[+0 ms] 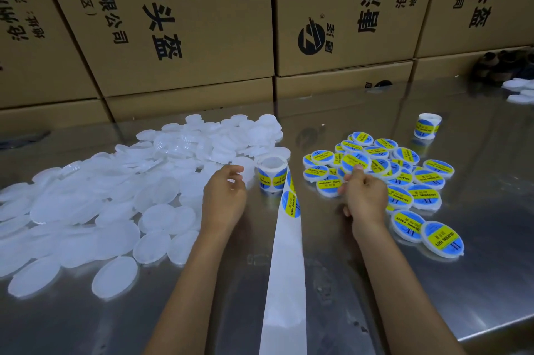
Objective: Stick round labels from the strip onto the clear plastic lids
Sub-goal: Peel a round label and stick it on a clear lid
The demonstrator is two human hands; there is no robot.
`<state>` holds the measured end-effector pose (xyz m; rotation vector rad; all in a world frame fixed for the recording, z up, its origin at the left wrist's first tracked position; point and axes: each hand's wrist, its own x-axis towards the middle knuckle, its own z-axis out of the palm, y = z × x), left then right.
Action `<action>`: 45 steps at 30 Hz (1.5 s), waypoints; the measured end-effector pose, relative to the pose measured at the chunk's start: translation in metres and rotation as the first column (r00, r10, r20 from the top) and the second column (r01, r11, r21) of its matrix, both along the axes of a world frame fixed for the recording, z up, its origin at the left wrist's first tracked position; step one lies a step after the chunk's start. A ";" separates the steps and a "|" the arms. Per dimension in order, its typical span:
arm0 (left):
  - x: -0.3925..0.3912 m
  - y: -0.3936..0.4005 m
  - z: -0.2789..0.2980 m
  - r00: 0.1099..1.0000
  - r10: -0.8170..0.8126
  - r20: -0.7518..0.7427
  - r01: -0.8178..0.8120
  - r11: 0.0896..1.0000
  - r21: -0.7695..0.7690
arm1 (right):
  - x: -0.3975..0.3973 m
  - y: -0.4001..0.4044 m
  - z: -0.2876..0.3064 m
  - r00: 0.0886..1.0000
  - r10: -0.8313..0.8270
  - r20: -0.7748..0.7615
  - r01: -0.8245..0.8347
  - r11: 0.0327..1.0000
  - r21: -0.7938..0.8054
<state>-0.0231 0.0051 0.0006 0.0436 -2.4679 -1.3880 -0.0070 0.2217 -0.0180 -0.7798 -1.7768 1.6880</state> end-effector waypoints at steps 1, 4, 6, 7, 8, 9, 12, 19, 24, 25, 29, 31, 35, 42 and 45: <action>-0.002 0.000 -0.005 1.000 -0.021 0.000 0.020 0.997 -0.069 | 0.000 0.000 0.000 1.000 0.001 0.014 -0.001 1.000 0.015; -0.006 0.001 -0.016 0.998 -0.049 0.046 0.061 0.956 -0.288 | 0.000 -0.002 0.001 0.999 0.015 0.041 -0.016 1.000 0.025; -0.008 0.000 -0.020 0.996 -0.027 0.088 0.058 0.928 -0.368 | 0.001 -0.002 0.001 0.998 0.036 0.048 -0.038 0.998 0.047; -0.009 -0.001 -0.021 0.995 -0.014 0.096 0.049 0.928 -0.370 | 0.001 -0.003 0.000 0.997 0.048 0.056 -0.053 0.995 0.083; -0.011 -0.001 -0.022 0.996 -0.002 0.093 0.035 0.934 -0.357 | 0.002 -0.005 0.000 0.996 0.059 0.067 -0.067 0.989 0.130; -0.012 -0.002 -0.021 0.997 0.011 0.081 0.018 0.940 -0.340 | 0.004 -0.008 0.001 0.995 0.068 0.076 -0.080 0.981 0.176; -0.015 -0.002 -0.022 0.999 0.030 0.027 -0.020 0.951 -0.307 | 0.010 -0.020 0.005 0.991 0.121 0.053 -0.131 0.948 0.289; -0.013 -0.003 -0.016 0.996 0.071 -0.044 -0.077 0.988 -0.133 | 0.026 -0.058 0.005 0.929 0.348 -0.123 -0.158 0.675 0.721; -0.010 -0.003 -0.001 0.998 0.026 0.051 -0.036 0.979 0.202 | 0.025 -0.066 0.004 0.896 0.426 -0.124 -0.191 0.622 0.759; -0.008 -0.005 0.004 0.996 -0.008 0.087 -0.022 0.941 0.336 | 0.025 -0.066 0.003 0.891 0.438 -0.117 -0.205 0.620 0.757; 0.004 -0.017 0.022 0.923 -0.378 0.078 0.246 0.732 0.635 | 0.024 -0.069 0.004 0.863 0.491 -0.119 -0.285 0.667 0.688; 0.009 -0.017 0.027 0.840 -0.539 0.058 0.379 0.660 0.648 | 0.023 -0.070 0.005 0.858 0.492 -0.150 -0.284 0.696 0.660; 0.014 -0.005 0.028 0.807 -0.587 0.067 0.391 0.616 0.684 | 0.023 -0.069 0.006 0.854 0.486 -0.186 -0.254 0.701 0.666; 0.017 0.009 0.025 0.869 -0.495 0.026 0.367 0.677 0.638 | 0.025 -0.051 0.010 0.877 0.453 -0.161 -0.283 0.757 0.588; 0.015 0.010 0.022 0.893 -0.449 -0.010 0.340 0.661 0.669 | 0.027 -0.039 0.003 0.870 0.489 0.055 -0.421 0.682 0.597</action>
